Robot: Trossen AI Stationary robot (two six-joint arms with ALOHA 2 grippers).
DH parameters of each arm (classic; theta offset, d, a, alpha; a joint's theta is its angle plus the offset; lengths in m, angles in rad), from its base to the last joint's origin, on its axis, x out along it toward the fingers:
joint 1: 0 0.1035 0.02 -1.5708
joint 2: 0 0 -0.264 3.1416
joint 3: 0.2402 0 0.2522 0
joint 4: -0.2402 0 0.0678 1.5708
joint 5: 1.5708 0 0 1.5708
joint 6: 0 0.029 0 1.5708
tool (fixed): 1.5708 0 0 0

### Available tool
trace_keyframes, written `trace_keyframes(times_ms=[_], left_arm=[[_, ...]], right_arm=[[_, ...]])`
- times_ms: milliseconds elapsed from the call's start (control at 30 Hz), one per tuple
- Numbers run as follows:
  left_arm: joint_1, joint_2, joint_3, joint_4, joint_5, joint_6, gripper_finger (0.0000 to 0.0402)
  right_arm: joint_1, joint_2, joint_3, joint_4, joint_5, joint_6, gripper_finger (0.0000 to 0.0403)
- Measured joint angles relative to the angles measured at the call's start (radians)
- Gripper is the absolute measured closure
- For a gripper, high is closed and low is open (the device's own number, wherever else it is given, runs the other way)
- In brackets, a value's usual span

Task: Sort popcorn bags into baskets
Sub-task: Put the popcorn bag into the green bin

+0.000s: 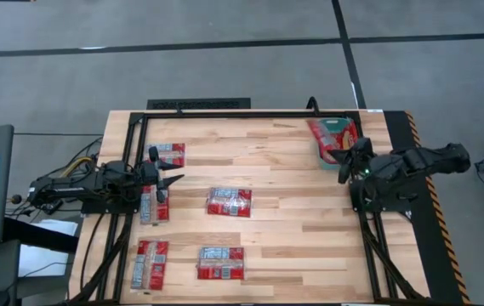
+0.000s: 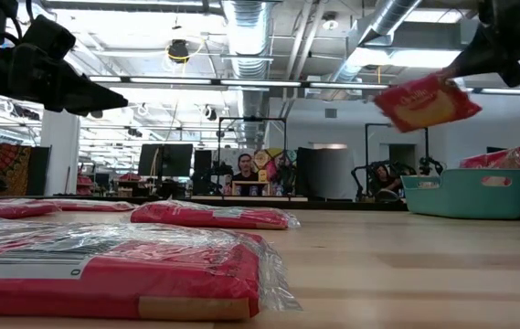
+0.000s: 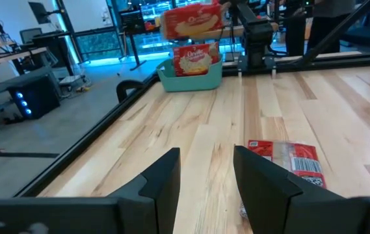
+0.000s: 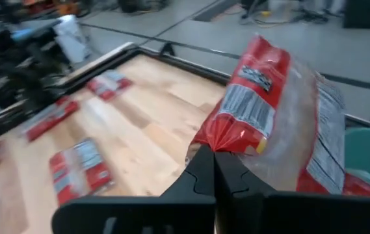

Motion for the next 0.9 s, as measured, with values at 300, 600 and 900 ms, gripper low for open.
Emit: trace_keyframes(times_ms=[300,600,900], left_arm=[[0.0,0.0,0.0,0.0,0.0,0.0,0.0266],[0.0,0.0,0.0,0.0,0.0,0.0,0.0266],[0.0,0.0,0.0,0.0,0.0,0.0,0.0266]], right_arm=[[-0.099,-0.04,0.0,-0.025,-0.005,0.022,0.0401],[-0.11,-0.039,0.0,-0.025,-0.024,0.017,0.0402],[-0.109,-0.039,0.0,-0.012,-0.048,-0.022,0.0402]])
